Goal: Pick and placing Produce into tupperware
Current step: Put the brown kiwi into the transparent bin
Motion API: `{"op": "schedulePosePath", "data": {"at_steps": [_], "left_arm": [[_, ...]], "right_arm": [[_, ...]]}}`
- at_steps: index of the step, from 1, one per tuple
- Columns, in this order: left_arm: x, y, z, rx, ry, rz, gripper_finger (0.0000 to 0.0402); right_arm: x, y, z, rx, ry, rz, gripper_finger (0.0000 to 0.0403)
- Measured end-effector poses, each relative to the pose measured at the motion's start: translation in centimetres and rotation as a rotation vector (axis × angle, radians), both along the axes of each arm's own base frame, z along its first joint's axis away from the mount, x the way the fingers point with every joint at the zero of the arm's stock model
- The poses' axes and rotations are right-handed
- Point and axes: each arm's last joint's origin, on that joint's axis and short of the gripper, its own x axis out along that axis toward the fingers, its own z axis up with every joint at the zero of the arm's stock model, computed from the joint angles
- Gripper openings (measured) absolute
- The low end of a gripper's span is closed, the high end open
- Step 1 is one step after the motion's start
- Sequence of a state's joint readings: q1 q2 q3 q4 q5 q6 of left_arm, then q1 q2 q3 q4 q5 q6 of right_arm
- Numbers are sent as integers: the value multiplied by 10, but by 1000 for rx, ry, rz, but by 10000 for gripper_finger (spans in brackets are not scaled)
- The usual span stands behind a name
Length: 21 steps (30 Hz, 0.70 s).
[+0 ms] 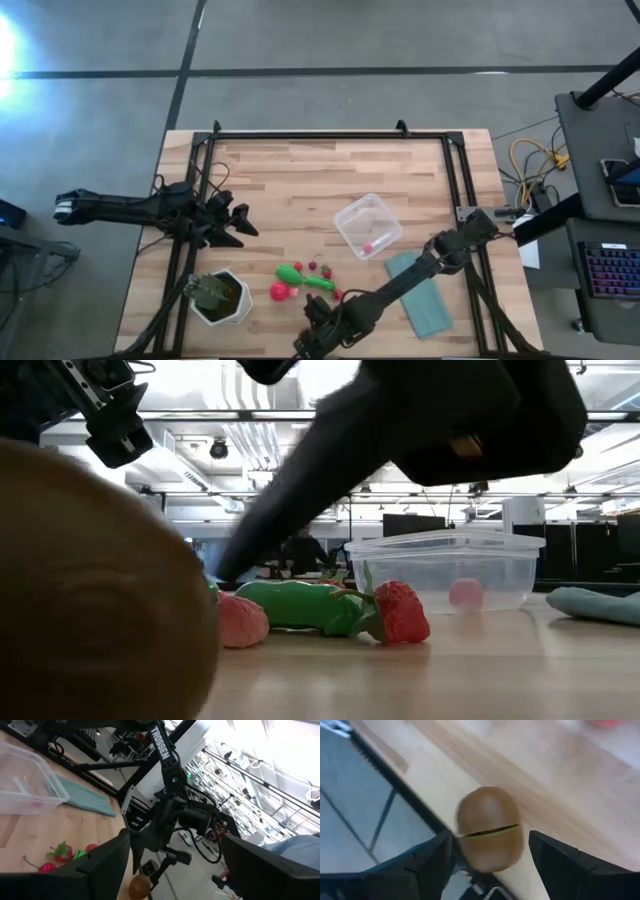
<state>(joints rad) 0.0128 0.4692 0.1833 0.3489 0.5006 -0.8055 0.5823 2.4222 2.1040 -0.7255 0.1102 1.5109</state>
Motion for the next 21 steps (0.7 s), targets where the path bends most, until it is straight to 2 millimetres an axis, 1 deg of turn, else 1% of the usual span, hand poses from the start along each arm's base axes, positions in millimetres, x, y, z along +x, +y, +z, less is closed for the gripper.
{"op": "schedulePosePath", "data": {"at_steps": [6, 10, 14, 21], "left_arm": [[0, 0, 0, 1, 1, 0, 299], [0, 0, 0, 1, 1, 0, 299], [1, 0, -1, 1, 9, 0, 299], [4, 0, -4, 1, 31, -1, 299]], "right_arm": [[3, -2, -9, -23, 9, 34, 258], [5, 0, -22, -51, 21, 91, 258], [5, -2, -25, -91, 22, 143, 258], [10, -12, -26, -126, 22, 152, 257]]}}
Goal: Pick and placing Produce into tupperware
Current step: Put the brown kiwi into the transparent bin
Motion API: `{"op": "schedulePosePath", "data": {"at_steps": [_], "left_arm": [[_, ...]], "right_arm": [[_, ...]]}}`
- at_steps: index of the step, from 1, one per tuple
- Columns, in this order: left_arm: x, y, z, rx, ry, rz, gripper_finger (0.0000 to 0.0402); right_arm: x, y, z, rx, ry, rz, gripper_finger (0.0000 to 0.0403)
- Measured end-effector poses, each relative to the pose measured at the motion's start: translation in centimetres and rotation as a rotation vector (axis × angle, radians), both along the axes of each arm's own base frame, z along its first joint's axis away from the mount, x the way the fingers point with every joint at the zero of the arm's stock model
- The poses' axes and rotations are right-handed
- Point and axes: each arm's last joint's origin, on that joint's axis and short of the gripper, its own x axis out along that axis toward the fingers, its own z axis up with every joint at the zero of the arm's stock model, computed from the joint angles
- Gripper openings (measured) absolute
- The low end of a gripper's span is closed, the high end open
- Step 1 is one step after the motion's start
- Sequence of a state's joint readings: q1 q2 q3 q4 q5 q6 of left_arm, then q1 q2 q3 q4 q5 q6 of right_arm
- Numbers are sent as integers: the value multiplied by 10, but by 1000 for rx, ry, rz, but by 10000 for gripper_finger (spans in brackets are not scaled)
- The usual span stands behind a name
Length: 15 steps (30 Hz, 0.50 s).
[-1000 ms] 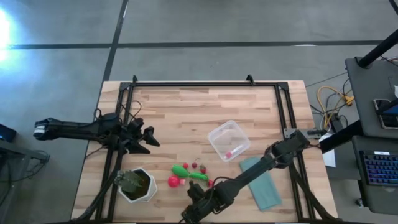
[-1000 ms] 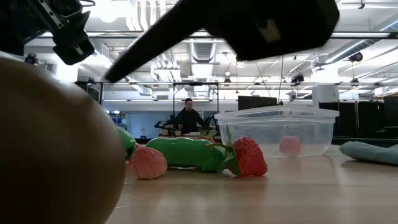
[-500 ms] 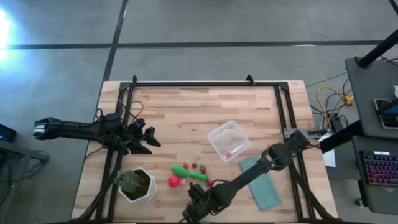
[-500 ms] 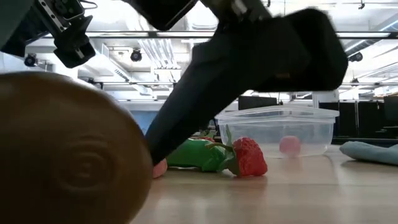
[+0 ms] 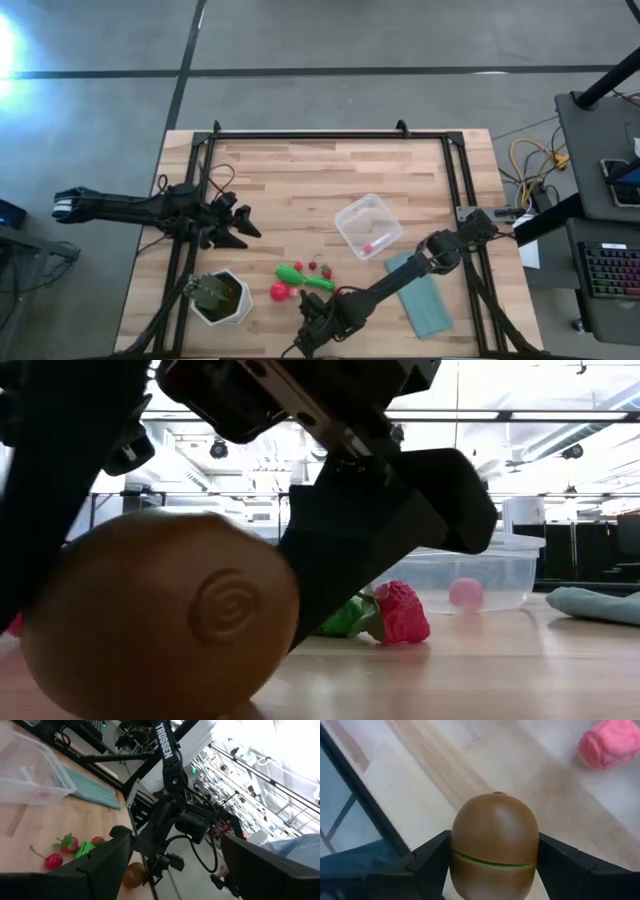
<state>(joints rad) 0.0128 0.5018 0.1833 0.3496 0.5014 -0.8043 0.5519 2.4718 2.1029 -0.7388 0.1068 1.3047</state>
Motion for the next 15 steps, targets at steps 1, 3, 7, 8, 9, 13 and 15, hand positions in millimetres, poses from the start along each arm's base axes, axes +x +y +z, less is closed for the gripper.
{"op": "schedulePosePath", "data": {"at_steps": [1, 3, 7, 8, 9, 13, 15], "left_arm": [[0, 0, 0, 0, 3, 0, 299], [1, 0, -1, 0, 11, 0, 299], [2, 0, -3, 0, 23, 0, 299], [3, 0, -3, 0, 25, 0, 299], [3, 0, -3, 0, 27, 0, 299], [3, 0, -3, 0, 27, 0, 299], [3, 0, -3, 0, 25, -2, 299]], "right_arm": [[0, -1, 0, -2, 3, -2, 255], [0, -2, 0, -6, 8, 0, 247], [0, -2, 0, -13, 6, 14, 234], [0, -2, 1, -15, 4, 20, 233], [1, -1, 2, -15, 0, 26, 234], [2, -1, 16, -18, -32, 33, 243], [0, -3, 30, -35, -48, 23, 244]]}}
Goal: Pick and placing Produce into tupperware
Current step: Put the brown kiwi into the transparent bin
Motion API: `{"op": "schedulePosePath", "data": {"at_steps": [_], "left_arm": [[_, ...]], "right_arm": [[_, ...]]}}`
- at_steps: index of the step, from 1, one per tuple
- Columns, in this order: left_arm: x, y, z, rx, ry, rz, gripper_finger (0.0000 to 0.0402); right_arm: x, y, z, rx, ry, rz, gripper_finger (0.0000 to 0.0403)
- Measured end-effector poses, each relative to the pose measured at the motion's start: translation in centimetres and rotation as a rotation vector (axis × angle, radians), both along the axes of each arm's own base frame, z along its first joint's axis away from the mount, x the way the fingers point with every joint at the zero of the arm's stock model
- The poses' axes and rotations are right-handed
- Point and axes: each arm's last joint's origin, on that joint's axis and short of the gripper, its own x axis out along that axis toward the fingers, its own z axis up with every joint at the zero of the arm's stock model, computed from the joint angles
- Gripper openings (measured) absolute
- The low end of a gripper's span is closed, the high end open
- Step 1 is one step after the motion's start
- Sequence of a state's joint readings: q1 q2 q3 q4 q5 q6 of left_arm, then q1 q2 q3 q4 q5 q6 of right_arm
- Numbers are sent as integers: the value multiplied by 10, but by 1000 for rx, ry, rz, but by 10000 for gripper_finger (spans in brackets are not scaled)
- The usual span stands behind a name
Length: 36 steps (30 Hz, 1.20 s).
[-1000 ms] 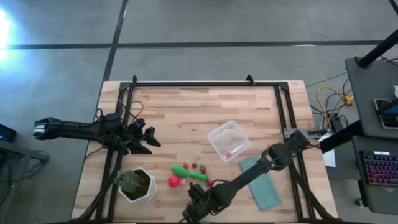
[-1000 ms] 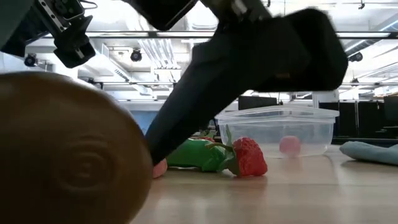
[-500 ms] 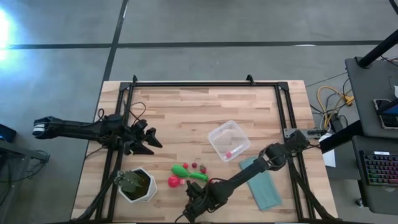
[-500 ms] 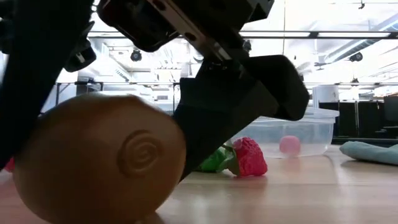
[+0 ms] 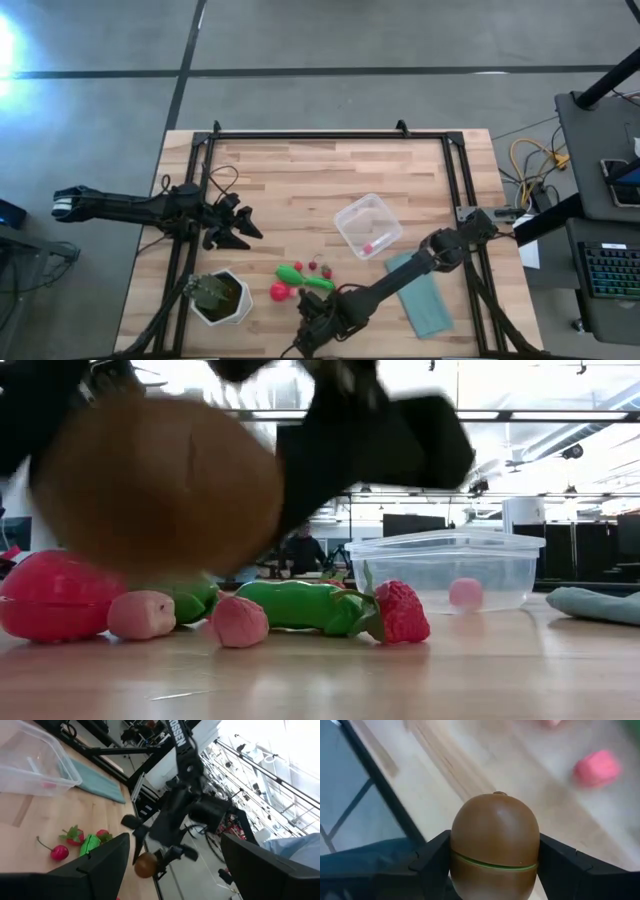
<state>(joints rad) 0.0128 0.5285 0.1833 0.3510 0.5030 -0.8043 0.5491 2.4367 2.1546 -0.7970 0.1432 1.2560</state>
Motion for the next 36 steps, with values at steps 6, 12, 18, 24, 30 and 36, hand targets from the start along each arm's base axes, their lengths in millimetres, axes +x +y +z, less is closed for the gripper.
{"op": "schedulePosePath", "data": {"at_steps": [6, 12, 18, 24, 30, 36], "left_arm": [[0, 0, 0, 0, -1, 0, 299], [0, 0, 1, 0, -8, 0, 299], [0, 0, 0, 0, -6, 2, 299], [1, 0, 0, 0, -3, 2, 299], [2, 0, -2, 1, 11, 2, 299], [6, 0, -6, 51, 18, 1, 299]], "right_arm": [[-24, -18, 41, -141, 96, -46, 236], [-66, -55, 87, -344, 282, -211, 245], [-81, -99, 115, -409, 288, -317, 243], [-99, -162, 107, -367, 383, -474, 243], [-111, -219, 82, -218, 396, -555, 249], [-114, -252, 49, -148, 451, -591, 249]]}}
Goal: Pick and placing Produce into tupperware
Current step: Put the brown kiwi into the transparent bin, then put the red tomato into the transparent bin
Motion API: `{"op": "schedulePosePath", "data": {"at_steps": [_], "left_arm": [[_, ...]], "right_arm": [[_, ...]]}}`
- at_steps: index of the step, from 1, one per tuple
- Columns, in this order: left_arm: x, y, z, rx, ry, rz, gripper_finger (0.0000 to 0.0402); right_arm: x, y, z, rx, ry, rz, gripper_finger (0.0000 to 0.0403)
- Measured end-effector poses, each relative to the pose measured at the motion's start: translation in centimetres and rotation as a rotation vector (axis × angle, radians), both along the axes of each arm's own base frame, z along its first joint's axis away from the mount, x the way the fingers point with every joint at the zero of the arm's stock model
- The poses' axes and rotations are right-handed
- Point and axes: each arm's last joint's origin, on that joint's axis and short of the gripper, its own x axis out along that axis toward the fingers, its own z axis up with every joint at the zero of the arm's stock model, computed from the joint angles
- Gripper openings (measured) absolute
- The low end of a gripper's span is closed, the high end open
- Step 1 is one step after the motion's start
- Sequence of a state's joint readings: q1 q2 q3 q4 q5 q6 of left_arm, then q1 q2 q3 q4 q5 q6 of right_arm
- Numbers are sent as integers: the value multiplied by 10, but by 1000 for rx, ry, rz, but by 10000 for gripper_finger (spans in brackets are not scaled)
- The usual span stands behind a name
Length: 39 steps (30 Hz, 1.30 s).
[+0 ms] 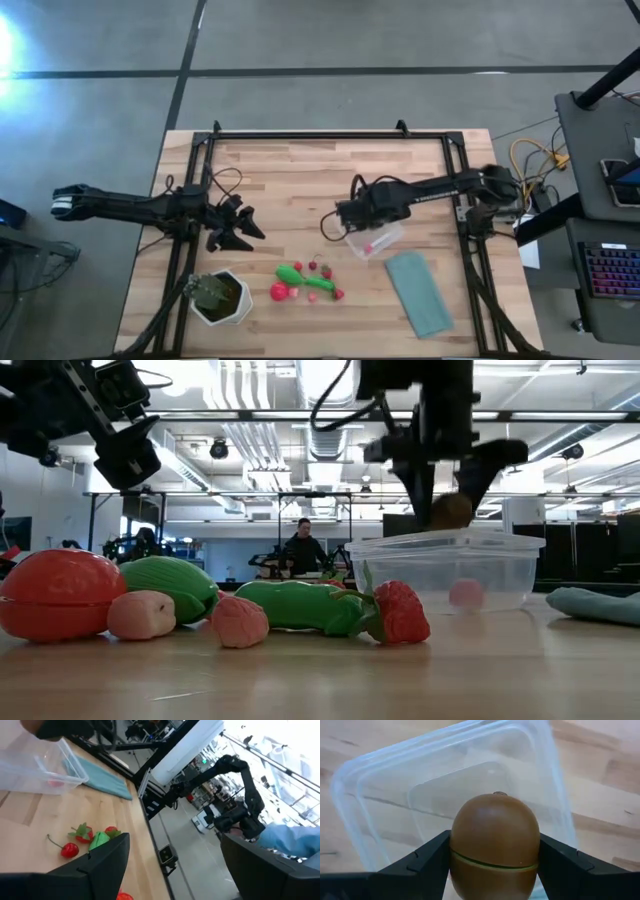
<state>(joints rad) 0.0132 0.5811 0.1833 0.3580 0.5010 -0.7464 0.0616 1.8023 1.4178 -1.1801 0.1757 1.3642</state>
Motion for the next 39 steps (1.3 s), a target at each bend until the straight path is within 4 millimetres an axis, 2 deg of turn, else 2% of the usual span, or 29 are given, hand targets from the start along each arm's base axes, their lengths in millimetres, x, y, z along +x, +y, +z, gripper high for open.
{"op": "schedulePosePath", "data": {"at_steps": [5, 13, 19, 24, 29, 34, 39], "left_arm": [[2, 0, -3, -3, 23, 0, 299], [6, 0, -6, -4, 45, 14, 299], [10, 1, 5, -7, -87, 35, 299], [16, 2, 12, -93, -95, 72, 299], [32, 3, 5, -18, 115, 90, 299], [51, 5, 9, 223, 396, 87, 299], [68, 7, 17, 449, 586, 65, 299]], "right_arm": [[4, -6, -10, 50, 3, 69, 264], [8, -5, -2, 34, -10, 139, 315], [17, 7, 34, -145, -64, 253, 328], [12, 11, 61, -176, -27, 270, 327], [6, 22, 79, -194, -2, 303, 326], [2, 37, 92, -221, -19, 318, 326], [-3, 49, 90, -223, -3, 320, 325]]}}
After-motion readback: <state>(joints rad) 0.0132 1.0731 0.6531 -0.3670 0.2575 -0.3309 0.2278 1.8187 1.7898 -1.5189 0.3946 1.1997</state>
